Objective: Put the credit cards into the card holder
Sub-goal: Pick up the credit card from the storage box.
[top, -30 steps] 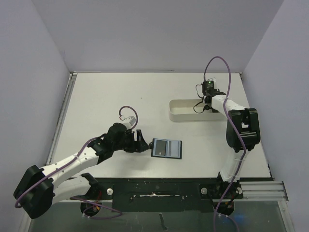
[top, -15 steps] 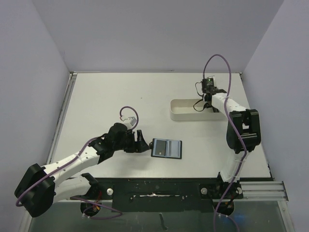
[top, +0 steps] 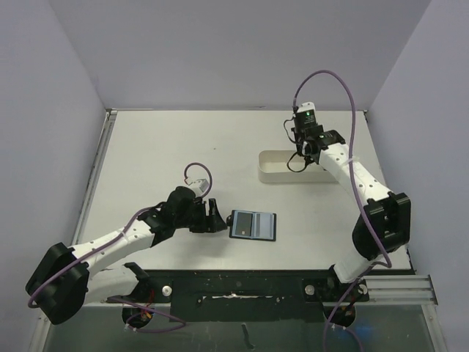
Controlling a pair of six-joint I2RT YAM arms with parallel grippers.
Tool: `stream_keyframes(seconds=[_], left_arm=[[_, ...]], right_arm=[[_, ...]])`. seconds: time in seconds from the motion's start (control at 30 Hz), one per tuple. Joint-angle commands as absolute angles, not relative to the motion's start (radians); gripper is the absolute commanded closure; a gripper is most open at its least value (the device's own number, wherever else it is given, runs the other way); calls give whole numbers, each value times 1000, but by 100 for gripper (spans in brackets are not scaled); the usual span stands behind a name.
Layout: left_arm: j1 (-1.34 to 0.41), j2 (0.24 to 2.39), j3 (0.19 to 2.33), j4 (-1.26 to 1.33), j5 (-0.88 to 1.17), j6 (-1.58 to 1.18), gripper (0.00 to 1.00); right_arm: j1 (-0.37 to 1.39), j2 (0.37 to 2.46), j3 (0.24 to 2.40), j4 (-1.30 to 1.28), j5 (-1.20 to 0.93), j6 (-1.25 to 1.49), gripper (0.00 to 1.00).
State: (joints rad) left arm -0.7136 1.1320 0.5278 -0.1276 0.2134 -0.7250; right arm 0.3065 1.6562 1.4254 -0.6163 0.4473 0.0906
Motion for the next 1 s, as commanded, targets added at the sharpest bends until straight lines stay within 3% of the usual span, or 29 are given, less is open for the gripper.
stream_keyframes(seconds=[0.0,0.4,0.7,0.97], left_arm=[[-708,1145,562,-58,258,-753,37],[-700,1084,568,118,337,-930,44],[-687,1000,559,337,361,-1103,46],[-686,1034,514,551,441,-1222,46]], right_arm=[[409,1512,1425,-657,356,183,100],[655,1134,1091,-463,193,458,100],[687,827,704,26,-133,796,100],[701,724,526,245,-212,974,100]])
